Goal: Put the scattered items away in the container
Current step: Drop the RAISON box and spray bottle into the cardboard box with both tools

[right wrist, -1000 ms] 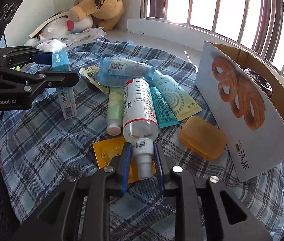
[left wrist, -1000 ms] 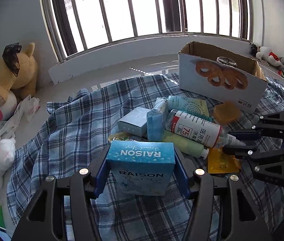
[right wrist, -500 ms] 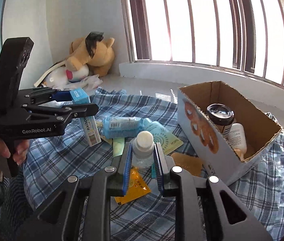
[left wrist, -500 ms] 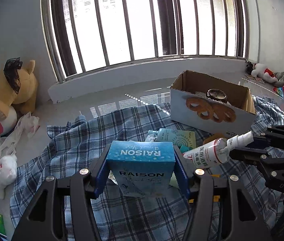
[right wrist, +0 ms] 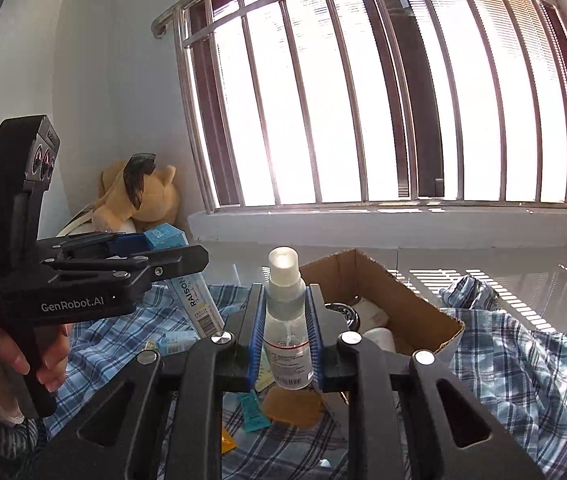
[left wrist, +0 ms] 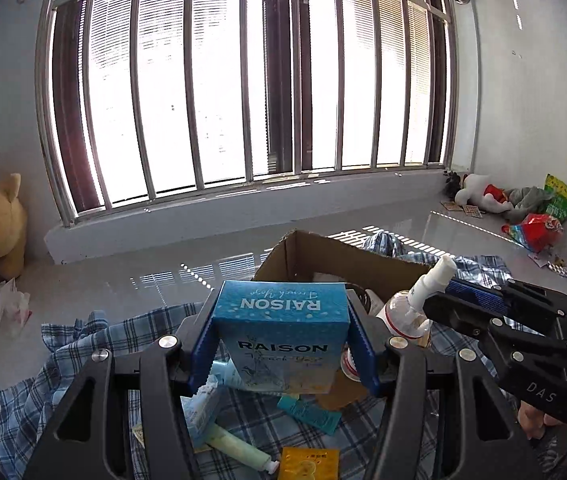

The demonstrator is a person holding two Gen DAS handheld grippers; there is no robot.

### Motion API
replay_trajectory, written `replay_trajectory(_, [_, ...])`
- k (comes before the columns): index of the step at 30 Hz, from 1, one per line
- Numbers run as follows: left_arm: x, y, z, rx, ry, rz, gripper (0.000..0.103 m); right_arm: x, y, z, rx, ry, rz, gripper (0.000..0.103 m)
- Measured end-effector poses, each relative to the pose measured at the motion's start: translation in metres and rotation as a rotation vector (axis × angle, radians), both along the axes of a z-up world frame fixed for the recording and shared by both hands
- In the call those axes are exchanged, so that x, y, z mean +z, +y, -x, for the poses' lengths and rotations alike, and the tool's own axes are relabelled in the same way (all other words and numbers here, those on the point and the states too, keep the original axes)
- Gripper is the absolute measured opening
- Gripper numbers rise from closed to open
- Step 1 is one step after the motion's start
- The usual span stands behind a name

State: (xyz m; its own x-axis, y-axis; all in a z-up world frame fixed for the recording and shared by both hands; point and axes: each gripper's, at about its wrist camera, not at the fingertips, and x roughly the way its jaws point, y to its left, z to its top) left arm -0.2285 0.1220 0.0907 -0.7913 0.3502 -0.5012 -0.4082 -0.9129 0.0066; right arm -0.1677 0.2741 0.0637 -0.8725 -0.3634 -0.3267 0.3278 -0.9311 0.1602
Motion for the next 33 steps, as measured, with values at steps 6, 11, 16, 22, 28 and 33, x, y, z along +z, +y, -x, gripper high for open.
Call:
replay_trajectory(6, [0.015,0.039,0.020,-0.005,0.054,0.034,0.060,0.030,0.020,0.010,-0.067,0.068,0.027,0.000])
replay_trajectory(11, [-0.006,0.051,0.041,-0.015,-0.036,0.020,0.060,-0.001,0.027,0.016,-0.040,-0.034,0.039,0.000])
replay_trajectory(16, [-0.034,0.037,0.036,-0.016,-0.093,0.044,0.060,-0.036,0.025,0.007,-0.040,-0.114,0.002,0.000])
replay_trajectory(22, [-0.030,0.024,0.021,-0.037,-0.111,0.013,0.060,-0.039,0.024,0.004,-0.065,-0.129,0.007,0.000])
replay_trajectory(28, [0.004,0.049,0.028,-0.083,-0.057,-0.025,0.060,-0.048,0.028,0.016,-0.172,-0.154,-0.075,0.000])
replay_trajectory(33, [0.004,0.080,0.041,-0.127,-0.049,-0.054,0.060,-0.056,0.046,0.020,-0.178,-0.180,-0.028,0.000])
